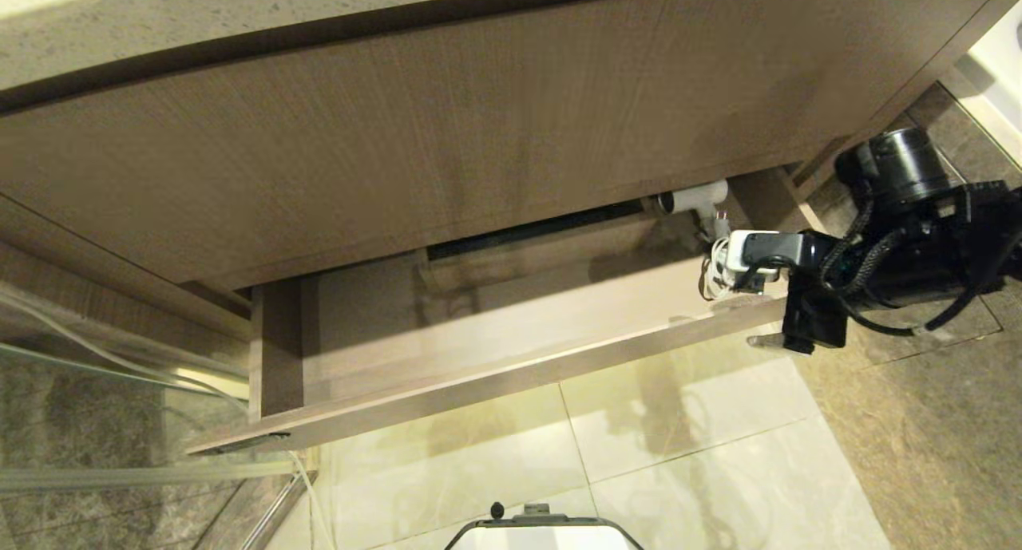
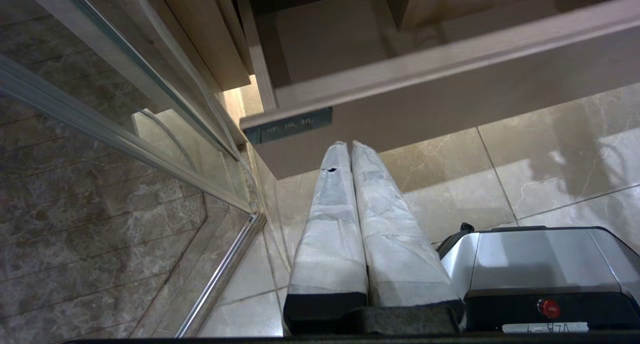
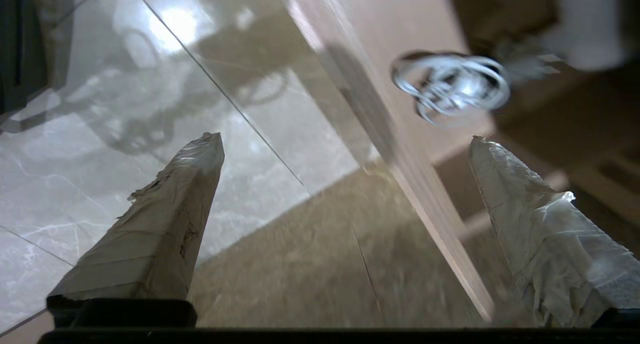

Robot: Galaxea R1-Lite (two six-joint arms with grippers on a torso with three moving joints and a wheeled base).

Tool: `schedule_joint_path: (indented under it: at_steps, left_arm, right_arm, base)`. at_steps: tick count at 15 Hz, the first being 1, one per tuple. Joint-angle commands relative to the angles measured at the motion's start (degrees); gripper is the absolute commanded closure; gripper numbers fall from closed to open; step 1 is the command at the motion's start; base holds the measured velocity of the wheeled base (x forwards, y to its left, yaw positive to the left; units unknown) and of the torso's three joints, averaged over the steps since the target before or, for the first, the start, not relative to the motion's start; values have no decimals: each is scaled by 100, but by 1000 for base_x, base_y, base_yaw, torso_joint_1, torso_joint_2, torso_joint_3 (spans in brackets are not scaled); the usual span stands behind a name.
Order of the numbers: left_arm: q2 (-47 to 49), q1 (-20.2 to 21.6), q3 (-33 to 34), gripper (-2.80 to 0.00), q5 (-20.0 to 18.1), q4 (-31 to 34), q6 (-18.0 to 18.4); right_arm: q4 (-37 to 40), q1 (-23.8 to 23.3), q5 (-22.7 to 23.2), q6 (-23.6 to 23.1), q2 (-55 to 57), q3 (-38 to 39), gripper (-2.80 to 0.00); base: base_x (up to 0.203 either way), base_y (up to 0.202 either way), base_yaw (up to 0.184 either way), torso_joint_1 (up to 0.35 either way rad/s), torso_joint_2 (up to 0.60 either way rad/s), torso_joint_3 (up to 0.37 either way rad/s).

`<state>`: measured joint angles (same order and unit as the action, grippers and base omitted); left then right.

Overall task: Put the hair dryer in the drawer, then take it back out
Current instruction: Pull open the drawer

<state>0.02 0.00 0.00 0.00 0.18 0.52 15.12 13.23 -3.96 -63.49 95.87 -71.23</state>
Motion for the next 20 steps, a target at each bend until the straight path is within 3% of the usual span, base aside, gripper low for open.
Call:
schedule_joint_path:
  at_steps: [1,5,6,7,11,14,20]
  left_arm:
    - [-2,0,0,0,8,-1,0]
    - [-2,0,0,0,0,-1,0]
    - [-2,0,0,0,0,-1,0]
    - [-2,0,0,0,0,-1,0]
    - [-2,0,0,0,8,-1,0]
    - [-2,0,0,0,0,-1,0]
    - [-2,0,0,0,0,-1,0]
  right_arm:
    - [174,-1,-210,37,-908,237,-280]
    - [738,-240,-869,685,-1703,336,-280]
    - [810,-494,-939,714,-1862,358,-280]
    - [968,-730,-989,741,-2082,442,0]
    - [1222,-1409,-1237,787,-2946,757,0]
    - [1196,-1840,-1256,1276,-3496,984,0]
    - [1175,-2038,-1236,1468,-4127,1237,0]
  base:
    - [0,0,0,0,0,0]
    - [0,0,0,0,0,0]
    - [0,0,0,0,0,0]
    - [0,0,0,0,0,0]
    - [0,0,0,0,0,0]
    - [0,0,0,0,0,0]
    - [0,0,0,0,0,0]
